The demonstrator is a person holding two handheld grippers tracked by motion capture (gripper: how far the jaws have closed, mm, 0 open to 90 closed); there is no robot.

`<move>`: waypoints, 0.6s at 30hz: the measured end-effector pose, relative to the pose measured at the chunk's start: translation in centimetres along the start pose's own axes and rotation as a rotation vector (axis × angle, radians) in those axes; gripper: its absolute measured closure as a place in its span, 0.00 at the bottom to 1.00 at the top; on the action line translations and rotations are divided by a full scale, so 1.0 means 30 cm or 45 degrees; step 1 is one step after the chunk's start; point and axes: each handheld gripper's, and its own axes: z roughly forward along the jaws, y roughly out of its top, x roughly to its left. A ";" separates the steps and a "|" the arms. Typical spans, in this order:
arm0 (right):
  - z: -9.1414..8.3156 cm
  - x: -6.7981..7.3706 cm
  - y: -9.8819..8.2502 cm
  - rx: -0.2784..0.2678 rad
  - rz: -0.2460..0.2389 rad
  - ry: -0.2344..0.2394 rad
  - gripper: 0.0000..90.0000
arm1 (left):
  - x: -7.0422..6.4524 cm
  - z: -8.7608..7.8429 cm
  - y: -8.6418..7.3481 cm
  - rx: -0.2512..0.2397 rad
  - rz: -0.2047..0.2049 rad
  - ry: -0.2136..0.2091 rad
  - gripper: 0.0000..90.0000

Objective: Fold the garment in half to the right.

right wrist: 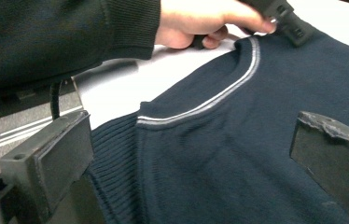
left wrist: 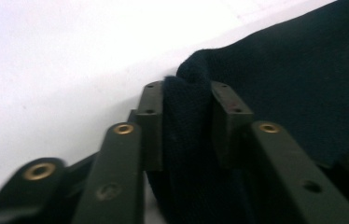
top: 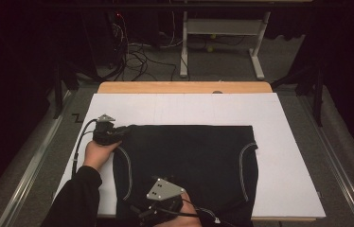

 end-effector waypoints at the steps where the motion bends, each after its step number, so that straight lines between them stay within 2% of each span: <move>1: 0.006 0.006 0.000 0.008 -0.003 0.006 0.00 | -0.003 -0.002 -0.002 -0.004 0.008 -0.003 0.77; 5: 0.034 0.028 0.002 0.037 -0.009 0.024 0.00 | -0.003 -0.020 -0.018 -0.070 0.006 -0.026 0.80; 7: 0.051 0.039 0.005 0.055 -0.009 0.036 0.00 | -0.006 -0.025 -0.023 -0.084 0.015 -0.038 0.81; 11: 0.083 0.065 0.013 0.091 0.001 0.061 0.01 | -0.022 -0.033 -0.032 -0.105 0.065 -0.041 0.81; 18: 0.134 0.098 0.025 0.129 0.004 0.097 0.01 | -0.029 -0.046 -0.045 -0.156 0.076 -0.051 0.81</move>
